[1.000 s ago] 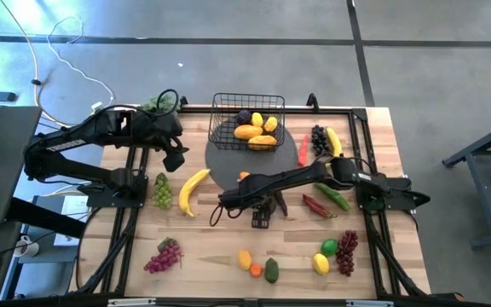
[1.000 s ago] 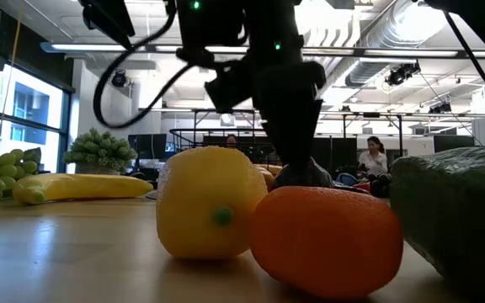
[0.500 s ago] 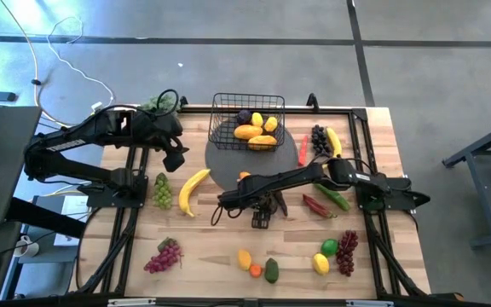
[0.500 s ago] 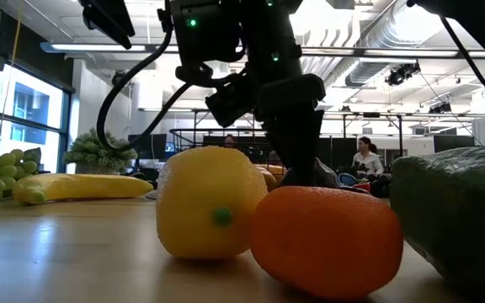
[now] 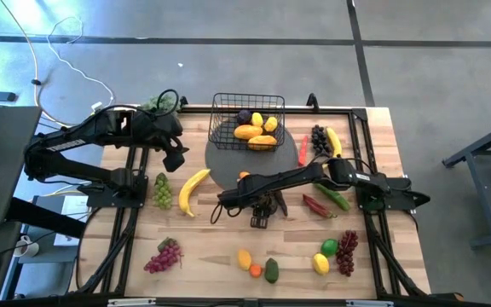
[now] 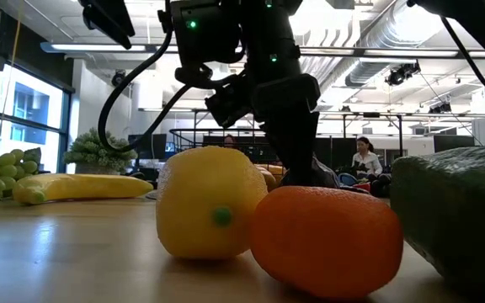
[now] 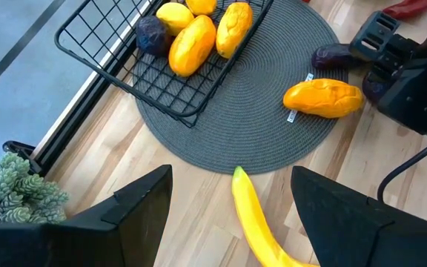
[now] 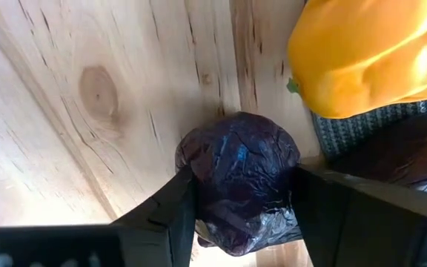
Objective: Build produce basket
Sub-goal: Put the plum into the black wire basket
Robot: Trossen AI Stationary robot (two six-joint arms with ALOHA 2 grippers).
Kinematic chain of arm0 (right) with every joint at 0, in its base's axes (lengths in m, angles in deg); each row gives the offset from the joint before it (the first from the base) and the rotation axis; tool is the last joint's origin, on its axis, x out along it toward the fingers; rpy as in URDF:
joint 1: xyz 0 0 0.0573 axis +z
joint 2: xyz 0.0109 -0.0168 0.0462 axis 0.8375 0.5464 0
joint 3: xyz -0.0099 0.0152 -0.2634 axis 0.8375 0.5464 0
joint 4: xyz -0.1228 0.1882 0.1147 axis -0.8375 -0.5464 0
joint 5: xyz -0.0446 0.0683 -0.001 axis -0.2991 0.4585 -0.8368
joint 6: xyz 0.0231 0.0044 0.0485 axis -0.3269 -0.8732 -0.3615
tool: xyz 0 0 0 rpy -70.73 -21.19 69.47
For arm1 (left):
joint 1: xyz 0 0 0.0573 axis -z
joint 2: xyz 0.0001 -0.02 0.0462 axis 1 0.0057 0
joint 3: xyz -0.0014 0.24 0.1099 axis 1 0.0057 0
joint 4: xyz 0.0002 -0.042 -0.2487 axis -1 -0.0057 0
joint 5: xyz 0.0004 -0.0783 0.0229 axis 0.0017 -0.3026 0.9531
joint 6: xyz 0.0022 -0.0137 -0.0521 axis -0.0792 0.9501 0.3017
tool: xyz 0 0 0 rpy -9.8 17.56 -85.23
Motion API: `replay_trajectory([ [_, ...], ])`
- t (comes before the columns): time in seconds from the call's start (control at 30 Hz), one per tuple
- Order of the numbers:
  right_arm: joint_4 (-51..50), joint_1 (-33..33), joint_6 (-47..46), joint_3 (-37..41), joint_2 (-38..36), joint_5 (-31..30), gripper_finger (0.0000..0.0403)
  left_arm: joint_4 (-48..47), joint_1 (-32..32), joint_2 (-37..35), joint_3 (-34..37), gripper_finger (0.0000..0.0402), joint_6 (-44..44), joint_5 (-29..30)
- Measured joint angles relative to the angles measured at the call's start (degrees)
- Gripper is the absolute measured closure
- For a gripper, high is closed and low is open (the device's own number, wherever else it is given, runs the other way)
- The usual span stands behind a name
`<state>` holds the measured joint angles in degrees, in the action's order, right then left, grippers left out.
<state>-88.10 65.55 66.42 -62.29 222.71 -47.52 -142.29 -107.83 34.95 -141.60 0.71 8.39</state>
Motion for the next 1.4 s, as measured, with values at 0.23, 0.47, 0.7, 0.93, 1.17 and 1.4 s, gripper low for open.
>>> replay_trajectory([
  [0.23,-1.0,0.1,-1.5,0.0,-0.6,1.1,0.0248,0.0,0.0,0.0,0.0,0.0135,0.0,0.0],
  [0.47,-0.7,0.2,-4.4,0.3,-2.8,1.4,0.0248,0.0,0.0,0.0,0.0,0.0135,0.0,0.0],
  [0.7,-1.7,1.1,-7.2,0.3,-4.6,1.4,0.0250,0.0,0.0,0.0,0.0,0.0135,0.0,0.0],
  [0.93,-1.3,1.1,-10.1,0.1,-8.7,-0.1,0.0252,0.0,0.0,0.0,0.0,0.0135,0.0,0.0],
  [1.17,1.2,-1.0,-11.4,0.1,-13.0,-3.8,0.0252,0.0,0.0,0.0,0.0,0.0135,0.0,0.0],
  [1.4,4.3,-5.9,-7.5,0.0,-17.4,-5.5,0.0257,0.0,0.0,0.0,0.0,0.0135,0.0,0.0],
])
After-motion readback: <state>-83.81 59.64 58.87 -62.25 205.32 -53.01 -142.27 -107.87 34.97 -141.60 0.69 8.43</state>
